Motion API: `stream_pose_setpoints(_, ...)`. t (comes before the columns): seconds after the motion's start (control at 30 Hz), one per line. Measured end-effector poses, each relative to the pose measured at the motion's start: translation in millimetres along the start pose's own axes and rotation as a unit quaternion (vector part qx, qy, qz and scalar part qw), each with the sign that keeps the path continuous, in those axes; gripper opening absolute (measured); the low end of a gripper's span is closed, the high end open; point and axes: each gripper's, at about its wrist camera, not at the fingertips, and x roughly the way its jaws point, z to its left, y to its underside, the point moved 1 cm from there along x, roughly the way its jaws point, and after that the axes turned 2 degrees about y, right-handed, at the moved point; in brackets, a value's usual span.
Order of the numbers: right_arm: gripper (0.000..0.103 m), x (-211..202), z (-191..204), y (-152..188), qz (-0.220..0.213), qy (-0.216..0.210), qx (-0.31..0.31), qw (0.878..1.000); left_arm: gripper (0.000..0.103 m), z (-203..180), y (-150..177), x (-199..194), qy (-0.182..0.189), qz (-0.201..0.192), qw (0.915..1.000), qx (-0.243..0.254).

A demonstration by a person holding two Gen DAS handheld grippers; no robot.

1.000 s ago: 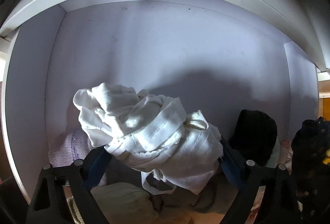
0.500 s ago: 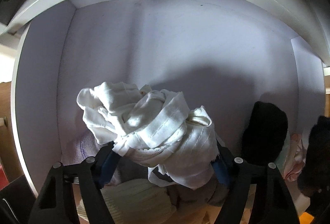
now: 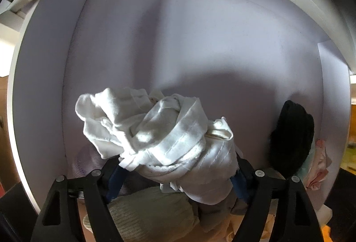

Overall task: Organize soft objects
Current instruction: 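Carry the lace garment into the gold box and open the right tool while the left holds the white cloth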

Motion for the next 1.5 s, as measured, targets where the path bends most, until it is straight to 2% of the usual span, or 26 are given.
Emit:
stream_pose_setpoints(0.2,0.032,-50,-2,5,-0.022,-0.036,0.021,0.999,0.074,4,-6,0,-0.001,0.000,1.0000,0.005)
stream_pose_setpoints(0.4,0.032,-103,6,-7,-0.059,-0.054,0.023,0.997,0.066,-1,-1,-10,0.003,-0.004,0.9999,0.010)
stream_pose_setpoints(0.53,0.032,-130,13,-18,-0.069,-0.080,0.029,0.994,0.065,-1,6,-14,0.007,-0.006,0.9999,0.008)
stream_pose_setpoints(0.67,0.032,-160,27,-40,-0.088,-0.094,0.028,0.991,0.065,9,8,-21,0.009,-0.005,0.9999,0.007)
stream_pose_setpoints(0.87,0.032,-195,58,-86,-0.117,-0.070,0.007,0.991,0.065,16,8,-26,0.009,-0.005,0.9999,0.008)
stream_pose_setpoints(1.17,0.032,-197,102,-168,-0.117,-0.054,0.020,0.991,0.065,14,10,-23,0.007,-0.009,0.9999,0.010)
stream_pose_setpoints(1.5,0.032,-154,122,-250,-0.113,-0.012,0.060,0.992,0.065,12,17,-23,0.006,-0.014,0.9998,0.011)
